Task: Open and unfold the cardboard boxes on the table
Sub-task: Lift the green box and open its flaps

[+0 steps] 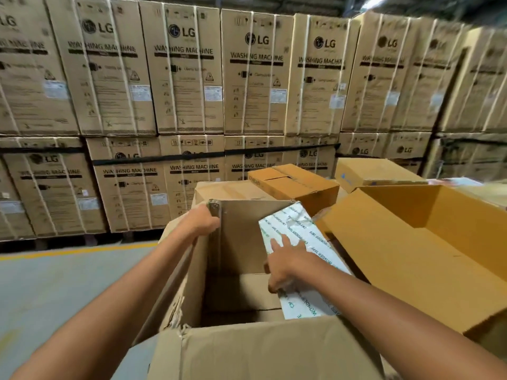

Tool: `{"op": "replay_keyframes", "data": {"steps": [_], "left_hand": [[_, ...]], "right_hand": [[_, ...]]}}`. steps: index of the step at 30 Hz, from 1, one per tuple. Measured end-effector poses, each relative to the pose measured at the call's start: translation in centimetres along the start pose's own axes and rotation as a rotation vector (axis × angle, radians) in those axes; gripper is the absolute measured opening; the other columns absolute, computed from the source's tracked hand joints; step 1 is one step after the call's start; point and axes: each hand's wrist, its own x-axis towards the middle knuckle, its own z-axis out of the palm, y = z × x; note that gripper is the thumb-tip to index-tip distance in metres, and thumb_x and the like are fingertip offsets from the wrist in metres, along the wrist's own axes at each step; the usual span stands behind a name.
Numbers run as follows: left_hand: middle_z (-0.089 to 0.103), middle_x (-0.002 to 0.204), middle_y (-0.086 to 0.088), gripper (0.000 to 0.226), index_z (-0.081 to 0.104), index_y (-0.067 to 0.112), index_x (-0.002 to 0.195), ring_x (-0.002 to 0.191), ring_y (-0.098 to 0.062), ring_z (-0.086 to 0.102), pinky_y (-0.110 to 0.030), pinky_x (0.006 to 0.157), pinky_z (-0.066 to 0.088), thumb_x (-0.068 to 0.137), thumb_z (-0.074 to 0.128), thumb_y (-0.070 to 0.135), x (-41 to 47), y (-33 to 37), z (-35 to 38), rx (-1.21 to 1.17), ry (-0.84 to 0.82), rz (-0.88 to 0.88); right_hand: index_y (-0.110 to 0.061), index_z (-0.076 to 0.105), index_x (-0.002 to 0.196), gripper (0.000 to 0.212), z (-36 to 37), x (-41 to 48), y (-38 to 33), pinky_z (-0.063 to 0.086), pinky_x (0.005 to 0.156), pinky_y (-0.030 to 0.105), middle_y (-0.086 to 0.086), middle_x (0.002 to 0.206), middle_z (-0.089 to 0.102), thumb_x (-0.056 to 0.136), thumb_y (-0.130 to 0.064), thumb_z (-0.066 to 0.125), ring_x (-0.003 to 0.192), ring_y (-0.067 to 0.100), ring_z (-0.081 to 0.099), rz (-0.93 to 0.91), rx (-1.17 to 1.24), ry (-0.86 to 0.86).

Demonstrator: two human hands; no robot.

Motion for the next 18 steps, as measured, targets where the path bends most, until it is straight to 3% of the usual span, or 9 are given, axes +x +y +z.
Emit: {"op": "replay_keyframes", "data": {"steps": [3, 5, 7, 11, 12, 15, 18], "left_hand": [[0.058, 0.129, -0.016, 0.053, 0.049, 0.005, 0.135, 0.119, -0.03, 0.057, -0.036, 0.096, 0.052, 0.085, 0.062, 0.015, 1.1, 0.2, 1.3, 0.108, 0.031, 0.023], [0.048, 0.14, -0.018, 0.072, 0.033, 0.008, 0.147, 0.126, -0.033, 0.052, -0.042, 0.102, 0.049, 0.084, 0.064, 0.019, 1.3, -0.1, 2.2, 0.179, 0.015, 0.003], [0.035, 0.151, -0.02, 0.085, 0.015, 0.008, 0.154, 0.135, -0.036, 0.043, -0.045, 0.107, 0.042, 0.086, 0.063, 0.022, 1.5, -0.5, 2.7, 0.256, -0.007, -0.005], [0.033, 0.152, -0.022, 0.084, 0.013, 0.012, 0.156, 0.135, -0.037, 0.042, -0.048, 0.109, 0.041, 0.088, 0.058, 0.029, 2.1, -1.5, 2.6, 0.266, -0.017, 0.004], [0.032, 0.152, -0.022, 0.085, 0.012, 0.013, 0.156, 0.135, -0.038, 0.042, -0.049, 0.109, 0.041, 0.087, 0.058, 0.031, 2.1, -1.7, 2.5, 0.255, -0.021, 0.005], [0.033, 0.152, -0.023, 0.088, 0.01, 0.011, 0.156, 0.134, -0.038, 0.043, -0.048, 0.108, 0.042, 0.086, 0.059, 0.031, 1.9, -1.8, 2.5, 0.194, -0.017, 0.023], [0.044, 0.147, -0.019, 0.084, 0.016, 0.012, 0.154, 0.127, -0.036, 0.051, -0.048, 0.102, 0.048, 0.084, 0.057, 0.031, 1.8, -1.9, 2.5, 0.185, 0.021, 0.05]], "right_hand": [[-0.028, 0.06, 0.131, 0.051, -1.9, -1.3, 0.7, 0.036, 0.106, 0.057, 0.01, 0.157, 0.026, 0.082, -0.042, 0.064, 0.145, 0.039, 0.021, -0.032, 0.106, 0.112], [-0.026, 0.065, 0.122, 0.043, -3.8, -2.1, 1.4, 0.049, 0.091, 0.043, 0.008, 0.14, 0.049, 0.081, -0.039, 0.062, 0.126, 0.033, 0.047, -0.052, 0.213, 0.235], [-0.023, 0.069, 0.112, 0.033, -5.9, -3.0, 2.5, 0.055, 0.082, 0.038, 0.005, 0.12, 0.066, 0.082, -0.033, 0.061, 0.104, 0.025, 0.061, -0.043, 0.297, 0.321], [-0.016, 0.063, 0.106, 0.02, -10.1, -5.1, 5.5, 0.049, 0.064, 0.031, 0.003, 0.092, 0.066, 0.088, -0.012, 0.053, 0.076, 0.019, 0.059, 0.121, 0.252, 0.439], [-0.018, 0.06, 0.107, 0.021, -10.8, -5.8, 6.4, 0.049, 0.065, 0.033, 0.005, 0.094, 0.065, 0.091, -0.01, 0.05, 0.074, 0.02, 0.056, 0.167, 0.209, 0.466], [-0.017, 0.058, 0.136, 0.055, -11.5, -7.0, 10.1, 0.059, 0.065, 0.037, 0.013, 0.119, 0.065, 0.087, 0.003, 0.045, 0.081, 0.028, 0.064, 0.299, 0.153, 0.444], [-0.012, 0.064, 0.129, 0.05, -10.6, -7.3, 13.7, 0.062, 0.076, 0.041, 0.014, 0.118, 0.067, 0.084, 0.003, 0.05, 0.091, 0.03, 0.069, 0.338, 0.101, 0.298]]}}
